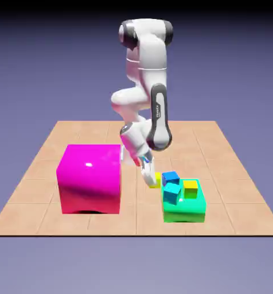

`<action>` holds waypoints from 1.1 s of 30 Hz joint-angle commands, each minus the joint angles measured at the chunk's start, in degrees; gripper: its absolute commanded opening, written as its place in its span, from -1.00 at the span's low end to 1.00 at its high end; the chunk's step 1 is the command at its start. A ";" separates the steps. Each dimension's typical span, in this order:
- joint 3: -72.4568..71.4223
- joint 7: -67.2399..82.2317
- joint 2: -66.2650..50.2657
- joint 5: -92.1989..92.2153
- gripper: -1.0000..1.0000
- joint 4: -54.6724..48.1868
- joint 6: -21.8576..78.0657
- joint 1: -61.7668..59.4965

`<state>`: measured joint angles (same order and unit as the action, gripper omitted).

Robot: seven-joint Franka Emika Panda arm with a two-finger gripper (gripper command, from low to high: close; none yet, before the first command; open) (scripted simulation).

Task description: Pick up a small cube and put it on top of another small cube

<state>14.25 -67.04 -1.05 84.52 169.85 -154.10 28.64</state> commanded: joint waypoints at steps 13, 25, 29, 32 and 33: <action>-10.27 -8.79 20.54 -13.80 -1.00 1.61 -1.78 -3.92; -26.94 -36.72 22.83 -30.42 -1.00 -8.58 14.00 -27.67; -32.10 -46.69 23.16 -36.35 -1.00 -11.92 19.50 -35.82; -34.56 -50.00 23.53 -37.82 -1.00 -13.12 21.59 -38.83; -35.16 -48.92 21.46 -36.38 -1.00 -13.05 19.39 -38.33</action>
<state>-20.90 -115.93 20.41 48.20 156.80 -134.76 -9.69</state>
